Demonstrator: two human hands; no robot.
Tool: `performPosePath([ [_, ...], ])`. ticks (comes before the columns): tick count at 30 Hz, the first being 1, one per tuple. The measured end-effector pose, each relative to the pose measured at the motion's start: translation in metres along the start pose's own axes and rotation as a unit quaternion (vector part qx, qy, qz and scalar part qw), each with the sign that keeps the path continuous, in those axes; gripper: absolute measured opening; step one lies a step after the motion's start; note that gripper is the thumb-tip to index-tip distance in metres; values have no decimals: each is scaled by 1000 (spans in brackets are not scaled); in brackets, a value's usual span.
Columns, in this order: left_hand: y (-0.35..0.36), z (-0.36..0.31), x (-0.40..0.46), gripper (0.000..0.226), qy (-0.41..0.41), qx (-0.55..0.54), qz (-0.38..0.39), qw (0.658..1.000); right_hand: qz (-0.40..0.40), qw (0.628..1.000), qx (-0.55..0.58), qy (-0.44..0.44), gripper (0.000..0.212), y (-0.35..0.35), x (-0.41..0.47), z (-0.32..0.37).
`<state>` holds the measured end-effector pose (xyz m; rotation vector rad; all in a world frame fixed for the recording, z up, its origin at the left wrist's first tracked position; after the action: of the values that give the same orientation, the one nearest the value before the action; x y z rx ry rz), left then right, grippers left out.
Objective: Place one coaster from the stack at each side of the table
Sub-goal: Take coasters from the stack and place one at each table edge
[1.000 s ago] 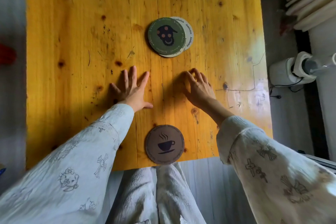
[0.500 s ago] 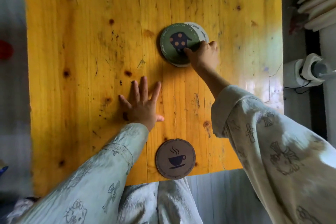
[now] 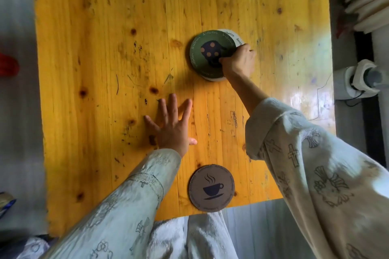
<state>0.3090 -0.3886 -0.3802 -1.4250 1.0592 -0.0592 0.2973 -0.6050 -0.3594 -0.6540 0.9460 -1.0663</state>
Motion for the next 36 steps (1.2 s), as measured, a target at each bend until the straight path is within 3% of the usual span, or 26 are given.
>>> performPosePath([
  [5, -1, 3, 3, 113, 9, 15, 22, 1000, -21, 990, 141, -18, 31, -5, -12, -18],
  [10, -1, 3, 8, 112, 6, 45, 60, 997, 9, 963, 270, -22, 20, -33, -48, -38],
  [14, -8, 8, -3, 98, 22, 44, 62, 997, 8, 964, 262, -39, 17, -78, -82, -67],
  [18, -23, -7, -25, 65, -11, -86, 109, 990, -21, 974, 214, -68, 15, -136, -117, -113],
  [22, -31, -57, -64, 47, 30, -124, 94, 987, -73, 980, 171, -66, 13, -194, -153, -172],
  [27, -18, -153, -134, 39, 120, -142, 82, 979, -115, 976, 181, -27, 14, -260, -191, -261],
  [36, 36, -314, -251, 36, 247, -167, 40, 954, -111, 978, 169, -58, 10, -375, -240, -420],
])
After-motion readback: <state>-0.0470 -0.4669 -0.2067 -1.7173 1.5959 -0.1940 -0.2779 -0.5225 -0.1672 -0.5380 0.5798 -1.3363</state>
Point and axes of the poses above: each hand's wrist, its own x-axis towards the middle knuckle, its own y-axis out of the palm, z = x × y, the point moved 1 cm from there along x, towards the middle knuckle, and after that the axes turned 7 degrees about -y, right-handed, at the moved point
